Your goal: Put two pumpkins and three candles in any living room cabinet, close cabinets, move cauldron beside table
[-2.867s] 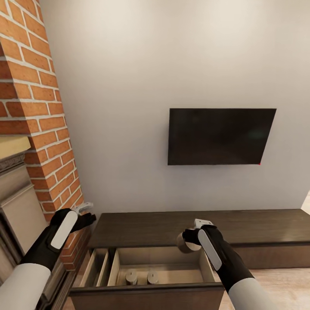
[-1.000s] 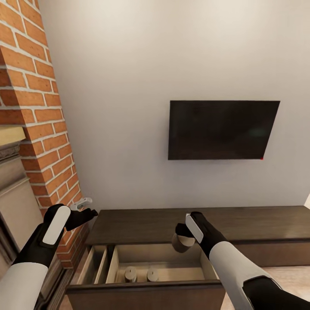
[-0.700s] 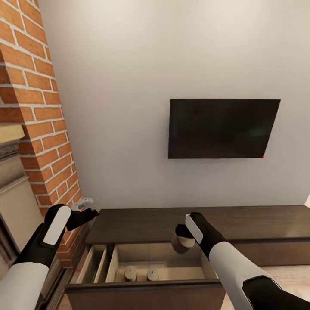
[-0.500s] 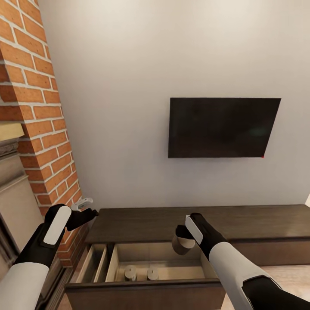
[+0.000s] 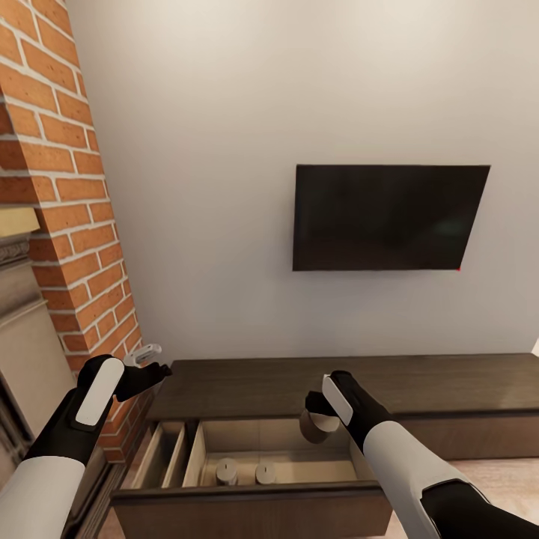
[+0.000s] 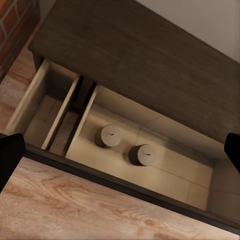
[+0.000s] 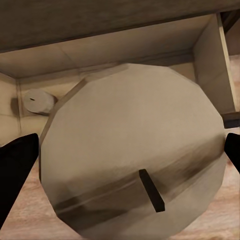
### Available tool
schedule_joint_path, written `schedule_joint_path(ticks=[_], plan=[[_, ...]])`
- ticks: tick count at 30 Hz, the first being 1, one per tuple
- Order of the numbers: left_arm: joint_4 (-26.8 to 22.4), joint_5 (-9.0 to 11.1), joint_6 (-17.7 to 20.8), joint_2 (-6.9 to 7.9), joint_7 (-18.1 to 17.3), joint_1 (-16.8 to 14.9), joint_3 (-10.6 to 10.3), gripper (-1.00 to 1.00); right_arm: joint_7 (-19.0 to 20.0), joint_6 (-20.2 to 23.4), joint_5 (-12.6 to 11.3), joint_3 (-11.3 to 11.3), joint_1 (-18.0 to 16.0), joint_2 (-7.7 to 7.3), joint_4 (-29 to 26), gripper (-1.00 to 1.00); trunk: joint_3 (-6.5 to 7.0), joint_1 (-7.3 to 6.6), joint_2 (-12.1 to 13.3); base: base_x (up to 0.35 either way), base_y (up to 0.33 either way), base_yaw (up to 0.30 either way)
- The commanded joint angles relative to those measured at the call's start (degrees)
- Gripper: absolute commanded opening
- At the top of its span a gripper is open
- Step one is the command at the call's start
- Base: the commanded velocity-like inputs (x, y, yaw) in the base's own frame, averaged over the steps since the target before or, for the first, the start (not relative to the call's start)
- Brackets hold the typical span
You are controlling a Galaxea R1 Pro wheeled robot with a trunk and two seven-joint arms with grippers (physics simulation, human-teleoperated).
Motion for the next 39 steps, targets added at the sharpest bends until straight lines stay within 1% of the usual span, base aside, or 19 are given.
schedule_joint_path(ticks=[1, 11, 20, 39], plan=[[-0.05, 0.61, 0.13, 0.01, 0.54, -0.04, 0.02, 1.00, -0.52, 0.13, -0.58, 0.35, -0.04, -0.05, -0.08, -1.00, -0.26, 0.23, -0.46, 0.000, 0.000, 0.000], [-0.05, 0.61, 0.13, -0.05, 0.55, -0.03, -0.14, 1.00, -0.52, 0.13, -0.67, 0.33, -0.04, -0.06, -0.08, -1.00, -2.05, 2.43, -4.48, 0.000, 0.000, 0.000], [0.03, 0.53, 0.05, -0.57, 0.63, -0.04, -0.17, 1.00, -0.52, 0.21, -0.91, 0.25, -0.04, -0.06, -0.08, -1.00, -3.67, 4.40, -8.09, 0.000, 0.000, 0.000], [0.03, 0.52, 0.15, -0.61, 0.63, -0.03, -0.08, 1.00, -0.52, 0.22, -0.99, 0.20, -0.04, -0.10, -0.08, -1.00, -7.08, 8.57, -15.71, 0.000, 0.000, 0.000]])
